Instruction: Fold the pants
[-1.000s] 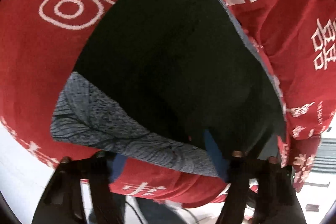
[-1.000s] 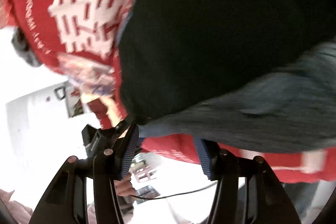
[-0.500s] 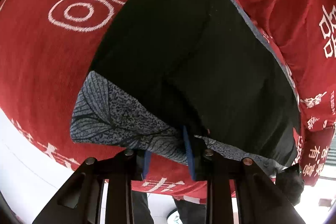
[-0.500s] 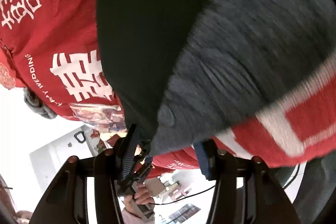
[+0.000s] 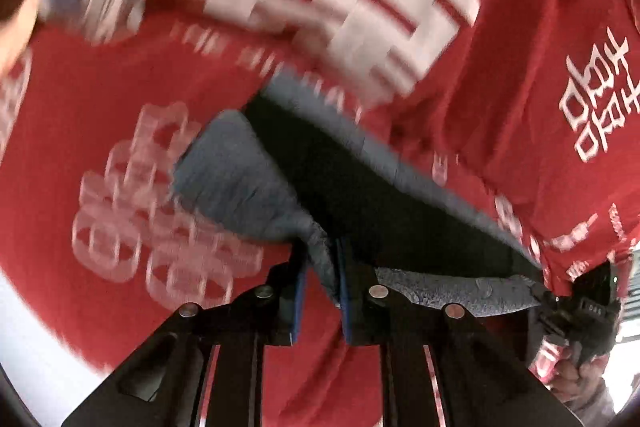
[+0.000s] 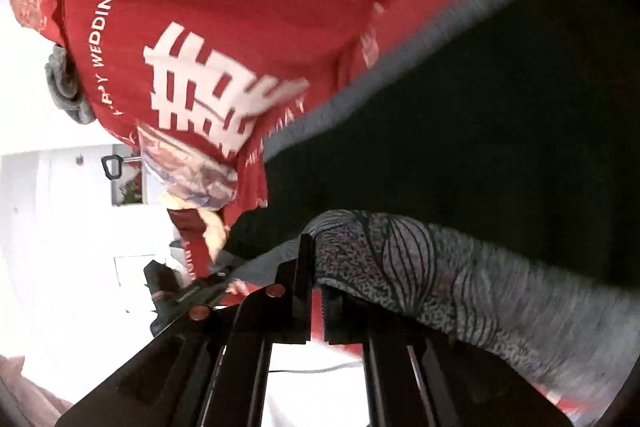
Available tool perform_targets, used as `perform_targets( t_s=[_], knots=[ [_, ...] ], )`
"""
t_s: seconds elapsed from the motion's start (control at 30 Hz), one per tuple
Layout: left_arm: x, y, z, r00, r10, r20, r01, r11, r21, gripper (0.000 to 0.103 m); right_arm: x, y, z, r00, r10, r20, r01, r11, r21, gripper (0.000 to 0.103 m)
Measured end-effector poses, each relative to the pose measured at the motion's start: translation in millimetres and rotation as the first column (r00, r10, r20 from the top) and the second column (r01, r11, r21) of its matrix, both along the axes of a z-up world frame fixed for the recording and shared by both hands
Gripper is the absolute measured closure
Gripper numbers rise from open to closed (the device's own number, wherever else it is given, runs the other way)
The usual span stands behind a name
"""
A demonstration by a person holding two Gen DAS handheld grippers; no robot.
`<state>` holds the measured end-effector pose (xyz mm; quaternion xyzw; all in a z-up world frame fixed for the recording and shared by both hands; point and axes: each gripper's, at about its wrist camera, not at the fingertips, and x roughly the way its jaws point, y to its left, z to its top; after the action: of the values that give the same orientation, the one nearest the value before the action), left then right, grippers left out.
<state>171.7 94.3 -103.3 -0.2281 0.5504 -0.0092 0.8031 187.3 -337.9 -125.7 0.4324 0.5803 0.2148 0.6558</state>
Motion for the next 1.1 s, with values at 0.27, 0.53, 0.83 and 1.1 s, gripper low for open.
perform_targets(
  t_s=[0.27, 0.53, 0.83, 1.1],
  knots=[
    [107, 4, -52, 0.995, 0.103, 0.02, -0.105, 0.978, 0.181, 0.003, 110, 8, -76, 0.997, -0.008, -0.076, 0.0, 0.995, -0.096, 0.092],
    [93, 11, -1, 0.992, 0.109, 0.066, -0.124, 0.947, 0.296, 0.003, 95, 23, -42, 0.998, 0.056, -0.023, -0.059, 0.991, -0.118, 0.029],
    [60, -68, -84, 0.978, -0.088, -0.191, 0.157, 0.91, 0.384, 0.003, 75, 17, -77, 0.987, 0.077, -0.144, -0.113, 0.958, -0.265, 0.05],
    [-1, -204, -50, 0.863, -0.464, -0.2, 0.505, 0.806, 0.308, 0.003, -30, -103, -15, 0.979, -0.186, -0.088, 0.149, 0.935, -0.321, 0.034]
  ],
)
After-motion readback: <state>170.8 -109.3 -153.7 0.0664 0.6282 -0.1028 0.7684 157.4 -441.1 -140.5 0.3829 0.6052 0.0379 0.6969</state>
